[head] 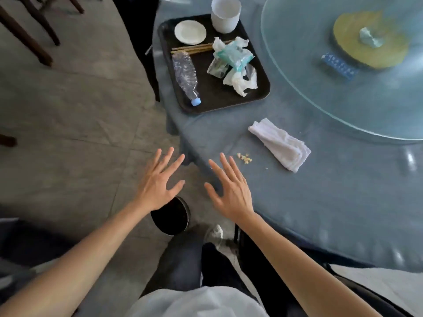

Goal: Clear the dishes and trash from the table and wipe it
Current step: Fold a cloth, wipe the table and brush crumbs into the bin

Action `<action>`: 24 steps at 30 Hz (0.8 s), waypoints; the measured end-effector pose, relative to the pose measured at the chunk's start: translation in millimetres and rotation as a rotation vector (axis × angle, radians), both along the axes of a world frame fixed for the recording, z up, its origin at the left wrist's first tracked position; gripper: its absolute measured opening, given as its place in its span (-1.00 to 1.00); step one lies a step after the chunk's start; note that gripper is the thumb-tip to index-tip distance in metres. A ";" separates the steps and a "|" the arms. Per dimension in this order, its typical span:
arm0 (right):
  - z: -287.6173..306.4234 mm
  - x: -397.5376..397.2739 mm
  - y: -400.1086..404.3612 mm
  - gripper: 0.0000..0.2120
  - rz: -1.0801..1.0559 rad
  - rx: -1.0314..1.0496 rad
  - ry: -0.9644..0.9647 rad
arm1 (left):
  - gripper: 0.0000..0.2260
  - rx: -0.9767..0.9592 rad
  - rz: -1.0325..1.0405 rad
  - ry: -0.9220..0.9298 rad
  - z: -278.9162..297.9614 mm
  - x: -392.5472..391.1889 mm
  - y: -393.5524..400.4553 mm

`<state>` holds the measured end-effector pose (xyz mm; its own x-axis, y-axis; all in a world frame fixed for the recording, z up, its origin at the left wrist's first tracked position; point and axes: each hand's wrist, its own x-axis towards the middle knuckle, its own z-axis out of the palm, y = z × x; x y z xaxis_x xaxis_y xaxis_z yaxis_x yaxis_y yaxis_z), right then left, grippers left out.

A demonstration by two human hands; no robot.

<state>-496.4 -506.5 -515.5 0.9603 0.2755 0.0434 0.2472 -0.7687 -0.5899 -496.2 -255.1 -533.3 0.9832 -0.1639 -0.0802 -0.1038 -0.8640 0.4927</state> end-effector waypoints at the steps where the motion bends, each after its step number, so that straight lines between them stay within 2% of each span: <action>1: -4.2 -4.3 12.9 -0.40 0.032 0.000 0.020 | -0.34 -0.012 0.060 0.024 -3.3 -12.9 11.8; 5: -31.9 -29.1 64.8 -0.40 0.119 -0.094 0.163 | -0.33 -0.154 0.303 0.193 -29.8 -69.7 55.1; 9: -92.2 -52.4 104.0 -0.35 0.142 -0.183 0.363 | -0.29 -0.312 0.593 0.337 -85.6 -123.0 81.9; 12: -171.8 -65.4 126.1 -0.31 0.101 -0.139 0.542 | -0.20 -0.455 0.814 0.471 -151.9 -156.3 93.7; 15: -259.6 -82.0 142.4 -0.27 -0.065 -0.034 0.726 | -0.13 -0.623 1.045 0.578 -229.2 -183.4 99.3; 19: -361.1 -94.8 142.1 -0.21 -0.377 0.030 0.948 | -0.04 -0.767 1.140 0.703 -326.9 -195.1 99.3; 24: -457.1 -107.3 129.8 -0.16 -0.399 0.121 1.106 | 0.02 -0.902 1.234 0.739 -424.2 -196.1 96.2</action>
<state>-603.7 -376.7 -972.5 0.5091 -0.0016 -0.8607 -0.6888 -0.6004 -0.4063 -692.3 -158.9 -957.5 0.3495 0.3676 -0.8618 0.8265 0.3122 0.4684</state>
